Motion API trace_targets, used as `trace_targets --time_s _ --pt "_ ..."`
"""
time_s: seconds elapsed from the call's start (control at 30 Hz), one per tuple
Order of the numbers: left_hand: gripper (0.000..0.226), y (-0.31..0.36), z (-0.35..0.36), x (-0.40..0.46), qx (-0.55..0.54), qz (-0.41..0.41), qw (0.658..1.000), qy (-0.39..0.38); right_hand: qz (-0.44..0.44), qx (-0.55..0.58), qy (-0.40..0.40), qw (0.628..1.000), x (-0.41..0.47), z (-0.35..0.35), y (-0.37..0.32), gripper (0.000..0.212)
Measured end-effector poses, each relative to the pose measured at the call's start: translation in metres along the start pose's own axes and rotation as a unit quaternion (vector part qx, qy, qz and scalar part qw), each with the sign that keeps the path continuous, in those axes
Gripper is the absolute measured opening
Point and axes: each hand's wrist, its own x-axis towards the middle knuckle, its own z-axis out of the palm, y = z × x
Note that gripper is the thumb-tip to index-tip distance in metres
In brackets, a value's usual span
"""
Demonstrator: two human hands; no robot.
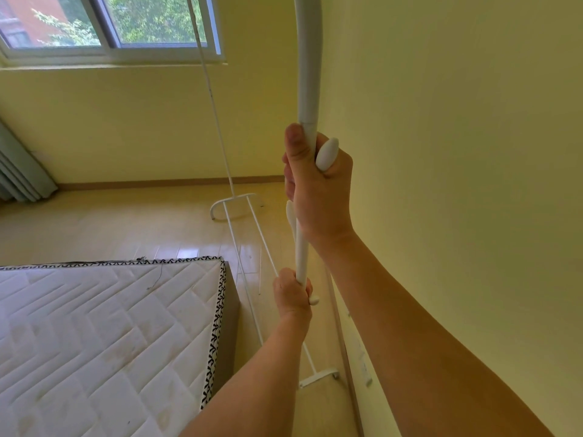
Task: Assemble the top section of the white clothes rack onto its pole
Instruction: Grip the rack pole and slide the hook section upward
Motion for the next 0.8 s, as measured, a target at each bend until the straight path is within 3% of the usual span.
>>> trace_targets --time_s 0.8 --pt "0.026 0.022 0.113 0.088 0.018 0.015 0.998 0.052 -0.003 0.022 -0.043 0.999 0.137 -0.050 0.053 0.033"
